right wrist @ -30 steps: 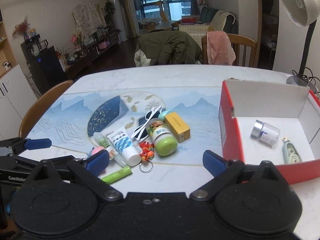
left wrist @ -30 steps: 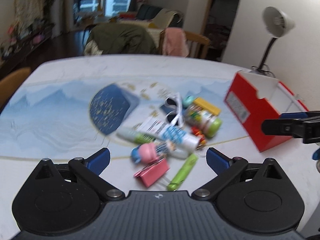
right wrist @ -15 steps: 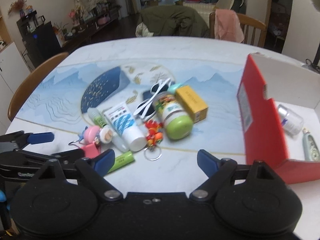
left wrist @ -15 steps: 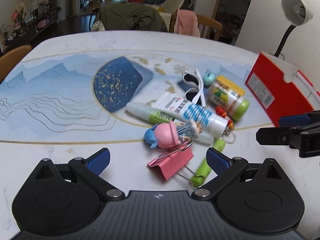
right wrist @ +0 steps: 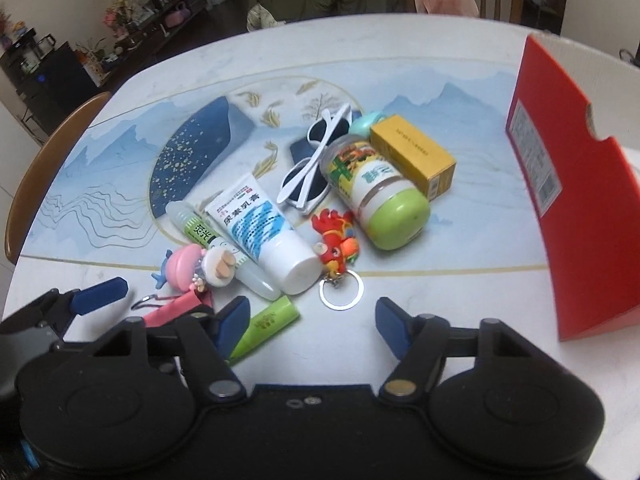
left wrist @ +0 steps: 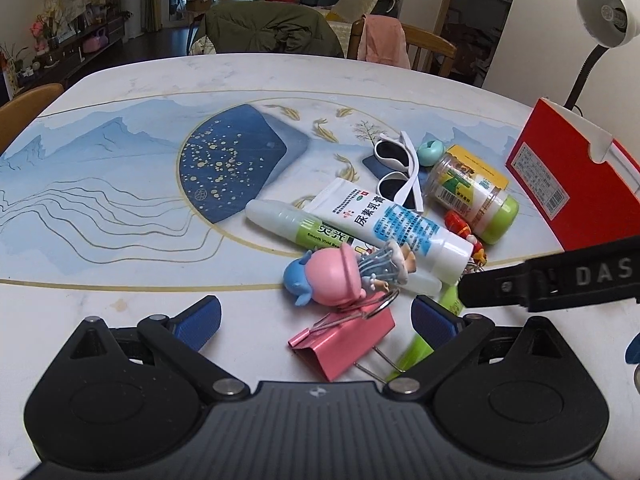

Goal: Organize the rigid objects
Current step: 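Grasp the pink binder clip with left tool while right tool grasps the green glue stick, then carry the glue stick and pink clip into the red box and release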

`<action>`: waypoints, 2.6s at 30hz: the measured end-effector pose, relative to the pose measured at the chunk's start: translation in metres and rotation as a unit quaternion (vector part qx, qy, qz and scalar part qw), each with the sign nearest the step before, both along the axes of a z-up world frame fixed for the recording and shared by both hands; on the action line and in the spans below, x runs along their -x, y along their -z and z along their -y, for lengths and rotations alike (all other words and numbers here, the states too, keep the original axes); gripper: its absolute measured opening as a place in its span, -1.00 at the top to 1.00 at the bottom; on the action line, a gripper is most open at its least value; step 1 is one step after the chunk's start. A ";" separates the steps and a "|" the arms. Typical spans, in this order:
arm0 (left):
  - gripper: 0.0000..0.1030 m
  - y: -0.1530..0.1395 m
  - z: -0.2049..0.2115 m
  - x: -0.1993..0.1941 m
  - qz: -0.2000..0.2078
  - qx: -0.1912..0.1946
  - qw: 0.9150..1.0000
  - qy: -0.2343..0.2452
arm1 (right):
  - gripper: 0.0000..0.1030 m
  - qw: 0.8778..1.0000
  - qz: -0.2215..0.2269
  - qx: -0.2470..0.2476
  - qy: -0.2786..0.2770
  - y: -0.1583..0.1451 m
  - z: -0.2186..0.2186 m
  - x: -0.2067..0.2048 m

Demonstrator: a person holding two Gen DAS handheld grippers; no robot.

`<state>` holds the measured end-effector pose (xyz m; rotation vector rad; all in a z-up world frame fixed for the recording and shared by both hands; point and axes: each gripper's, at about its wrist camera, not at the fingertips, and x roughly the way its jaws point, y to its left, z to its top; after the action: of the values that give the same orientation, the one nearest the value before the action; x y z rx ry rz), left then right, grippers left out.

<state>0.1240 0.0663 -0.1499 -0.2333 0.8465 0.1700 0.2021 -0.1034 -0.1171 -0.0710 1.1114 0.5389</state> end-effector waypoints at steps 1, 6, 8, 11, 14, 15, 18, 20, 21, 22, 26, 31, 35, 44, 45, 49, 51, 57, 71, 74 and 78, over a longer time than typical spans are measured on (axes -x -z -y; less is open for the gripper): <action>-0.91 0.001 0.000 -0.001 -0.001 0.001 1.000 0.000 | -0.17 1.000 -0.009 -0.001 0.006 0.002 -0.003 -0.001; -0.74 0.004 0.005 -0.004 -0.006 0.002 1.000 0.006 | 0.07 0.999 -0.039 0.003 0.019 0.009 -0.014 -0.003; -0.65 0.005 0.005 -0.005 -0.006 0.001 1.000 0.004 | 0.14 0.999 -0.049 0.006 0.021 0.011 -0.018 -0.003; -0.55 0.005 0.005 -0.004 -0.003 -0.001 1.000 0.004 | 0.21 0.998 -0.056 0.009 0.025 0.013 -0.023 -0.004; -0.39 0.005 0.004 -0.003 0.000 -0.001 1.000 0.005 | 0.28 0.998 -0.058 0.012 0.026 0.013 -0.026 -0.005; -0.35 0.004 0.005 -0.003 0.001 -0.001 1.000 0.006 | 0.31 0.998 -0.058 0.013 0.027 0.013 -0.027 -0.005; -0.13 0.003 0.005 0.000 0.002 -0.001 1.000 0.008 | 0.44 0.998 -0.062 0.010 0.026 0.013 -0.028 -0.005; -0.01 0.003 0.003 0.002 0.003 0.004 1.000 0.009 | 0.48 0.998 -0.063 0.011 0.027 0.013 -0.028 -0.005; 0.00 0.002 0.002 0.003 0.003 0.008 1.000 0.011 | 0.50 0.998 -0.064 0.009 0.025 0.013 -0.027 -0.005; 0.04 0.002 0.001 0.004 0.003 0.011 1.000 0.012 | 0.51 0.998 -0.065 0.008 0.025 0.013 -0.027 -0.005; 0.23 0.000 0.001 0.009 0.003 0.015 1.000 0.022 | 0.59 0.997 -0.070 0.004 0.012 0.013 -0.026 -0.001; 0.47 -0.003 0.002 0.015 0.005 0.015 0.999 0.035 | 0.64 0.997 -0.071 -0.018 0.005 0.010 -0.014 0.003; 0.49 -0.005 0.003 0.021 0.003 0.017 0.999 0.038 | 0.67 0.997 -0.066 -0.035 0.000 0.004 0.001 0.009; 0.85 -0.013 0.005 0.033 0.004 0.040 0.998 0.053 | 0.70 0.997 -0.032 -0.070 -0.002 -0.021 0.038 0.021; 0.86 -0.014 0.005 0.034 0.005 0.044 0.998 0.053 | 0.70 0.997 -0.028 -0.073 -0.004 -0.024 0.042 0.023; 0.91 -0.019 0.002 0.038 0.008 0.061 0.997 0.051 | 0.71 0.996 -0.018 -0.084 0.003 -0.033 0.058 0.027; 0.92 -0.022 0.002 0.039 0.006 0.070 0.996 0.049 | 0.71 0.996 -0.012 -0.091 0.011 -0.038 0.066 0.028; 0.93 -0.035 0.005 0.038 0.005 0.089 0.995 0.052 | 0.71 0.994 0.004 -0.109 0.029 -0.056 0.091 0.028; 0.93 -0.090 0.049 0.000 0.029 0.088 0.992 0.083 | 0.71 0.986 0.071 -0.130 0.070 -0.115 0.161 -0.011; 0.93 -0.101 0.066 -0.018 0.035 0.084 0.992 0.093 | 0.71 0.985 0.083 -0.129 0.083 -0.121 0.179 -0.026; 0.93 -0.114 0.088 -0.043 0.045 0.078 0.991 0.102 | 0.71 0.982 0.093 -0.129 0.101 -0.128 0.206 -0.047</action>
<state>0.1669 -0.0217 -0.0354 -0.2978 0.7897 -0.0972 0.2494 -0.3092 0.0107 0.2106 0.8479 0.4796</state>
